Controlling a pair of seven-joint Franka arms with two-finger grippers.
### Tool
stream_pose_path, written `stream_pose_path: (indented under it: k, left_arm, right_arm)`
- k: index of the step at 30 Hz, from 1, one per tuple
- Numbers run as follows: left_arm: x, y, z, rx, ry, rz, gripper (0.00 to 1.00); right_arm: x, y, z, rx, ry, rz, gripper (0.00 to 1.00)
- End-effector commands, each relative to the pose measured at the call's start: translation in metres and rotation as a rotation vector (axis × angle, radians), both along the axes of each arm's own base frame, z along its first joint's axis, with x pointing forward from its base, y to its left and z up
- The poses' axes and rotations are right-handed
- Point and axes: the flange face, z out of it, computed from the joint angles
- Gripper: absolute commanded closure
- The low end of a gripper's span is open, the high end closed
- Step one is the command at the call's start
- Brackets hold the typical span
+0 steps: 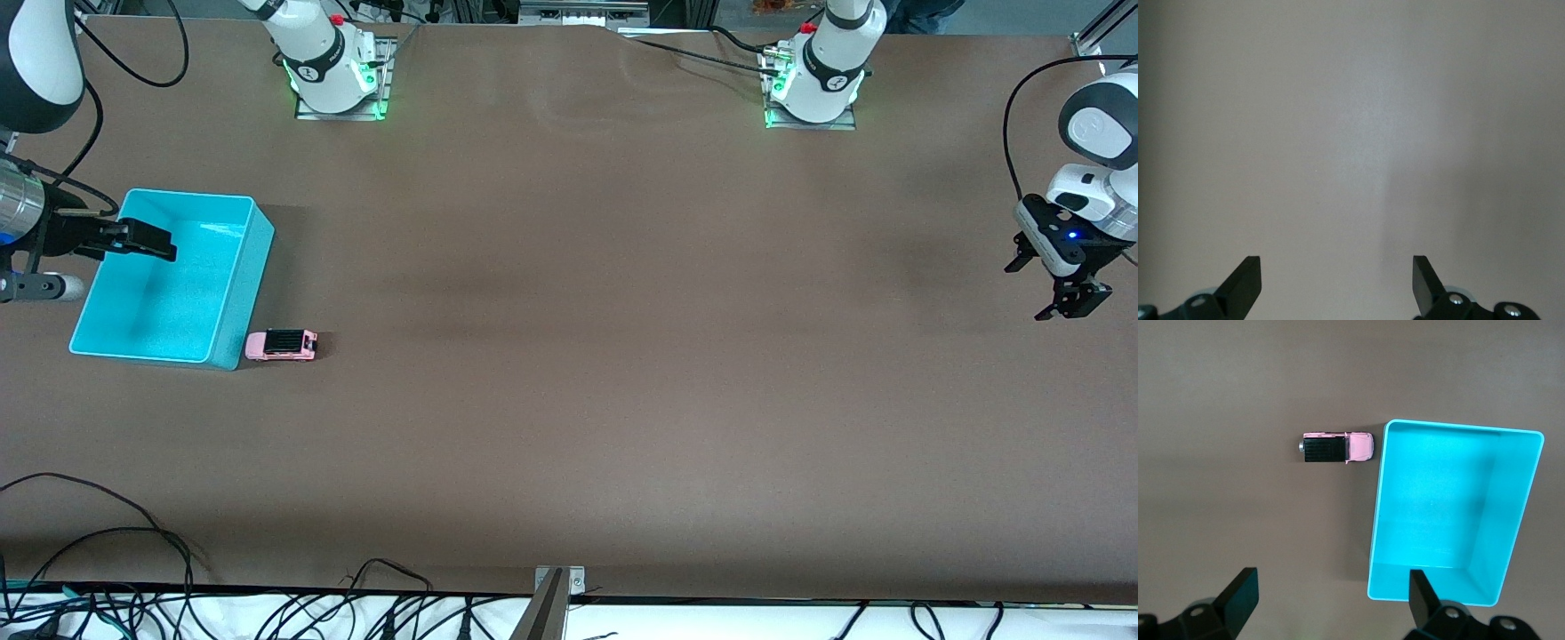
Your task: Wind and store pink jeep toy
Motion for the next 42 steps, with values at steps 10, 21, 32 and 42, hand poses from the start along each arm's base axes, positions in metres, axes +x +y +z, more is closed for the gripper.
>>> stream_pose_path:
  k: [10, 21, 32, 42]
  left_arm:
    - [0.019, -0.016, 0.043, -0.089, 0.015, 0.107, 0.00]
    - [0.045, -0.063, 0.093, -0.060, 0.082, 0.258, 0.00]
    - [0.061, -0.148, 0.136, 0.017, 0.141, 0.465, 0.00]
    - [0.061, -0.166, 0.162, -0.001, 0.158, 0.653, 0.00]
  right_arm:
    - [0.016, 0.022, -0.025, 0.025, -0.011, 0.296, 0.00]
    - [0.042, 0.033, -0.090, 0.110, 0.028, 0.829, 0.00]
    - [0.068, 0.037, -0.173, 0.181, 0.035, 1.277, 0.00]
    - [0.076, 0.035, -0.241, 0.230, 0.045, 1.456, 0.00]
